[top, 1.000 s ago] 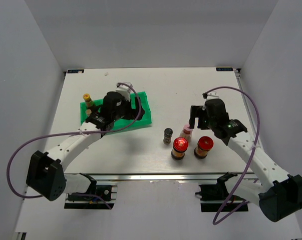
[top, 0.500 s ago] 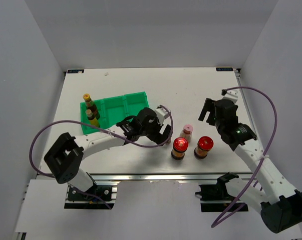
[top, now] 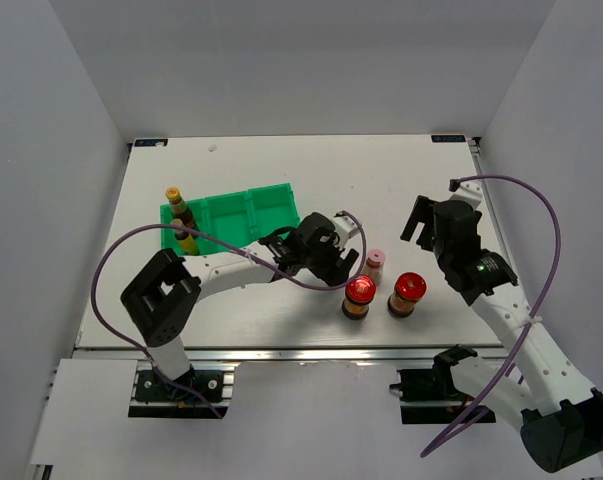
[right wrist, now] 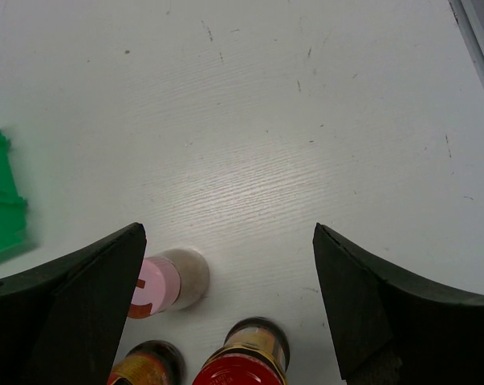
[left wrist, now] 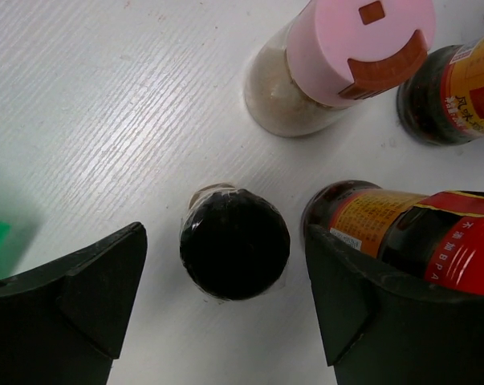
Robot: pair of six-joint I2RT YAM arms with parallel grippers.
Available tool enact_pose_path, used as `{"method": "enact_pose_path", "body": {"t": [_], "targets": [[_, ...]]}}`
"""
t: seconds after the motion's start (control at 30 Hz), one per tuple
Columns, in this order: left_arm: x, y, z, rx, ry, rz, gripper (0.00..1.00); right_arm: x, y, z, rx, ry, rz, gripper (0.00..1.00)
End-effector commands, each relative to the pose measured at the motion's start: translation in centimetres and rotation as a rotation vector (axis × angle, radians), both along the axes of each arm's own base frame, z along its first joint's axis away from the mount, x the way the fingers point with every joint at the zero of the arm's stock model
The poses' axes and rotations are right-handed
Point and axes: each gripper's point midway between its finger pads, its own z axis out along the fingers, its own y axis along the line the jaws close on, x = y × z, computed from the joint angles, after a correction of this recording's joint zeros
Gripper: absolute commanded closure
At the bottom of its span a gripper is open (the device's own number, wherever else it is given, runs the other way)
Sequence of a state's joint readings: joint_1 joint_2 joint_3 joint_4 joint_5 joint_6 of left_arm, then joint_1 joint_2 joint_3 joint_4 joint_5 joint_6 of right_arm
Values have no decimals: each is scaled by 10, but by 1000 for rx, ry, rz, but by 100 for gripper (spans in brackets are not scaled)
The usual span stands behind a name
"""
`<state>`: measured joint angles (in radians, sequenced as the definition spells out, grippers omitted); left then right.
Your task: Organize the condiment bottles
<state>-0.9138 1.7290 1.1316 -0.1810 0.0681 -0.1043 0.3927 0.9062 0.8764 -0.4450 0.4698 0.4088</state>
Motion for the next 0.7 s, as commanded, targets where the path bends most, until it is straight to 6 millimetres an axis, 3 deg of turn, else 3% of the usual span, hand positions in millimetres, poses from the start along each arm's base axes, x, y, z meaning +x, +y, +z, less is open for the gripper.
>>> {"method": "enact_pose_path", "body": {"t": [0.0,0.2,0.27,0.4,0.47,0.53,0.57,0.63,0.67], "targets": [[6,-11,25,-42,-48,-14,13,3,-7,9,-8,-44,-27,11],[5,-16,33,-66,-55,-28,39,3,-6,7,-13,-36,-25,11],[6,-15,34,-67,-59,-27,52,4,-7,6,-16,-34,-27,11],[15,-9,46,-72,-101,32,66,3,-7,6,-17,-35,-26,11],[34,11,56,-26,-158,178,74,3,-7,7,-17,-36,-24,10],[49,24,78,-25,-210,278,76,3,-7,7,-18,-36,-24,11],[61,43,84,5,-241,363,77,3,-8,7,-19,-38,-26,11],[75,61,106,-22,-272,461,77,3,-8,7,-19,-39,-24,11],[86,84,126,-44,-308,549,77,3,-8,7,-19,-40,-26,11]]}}
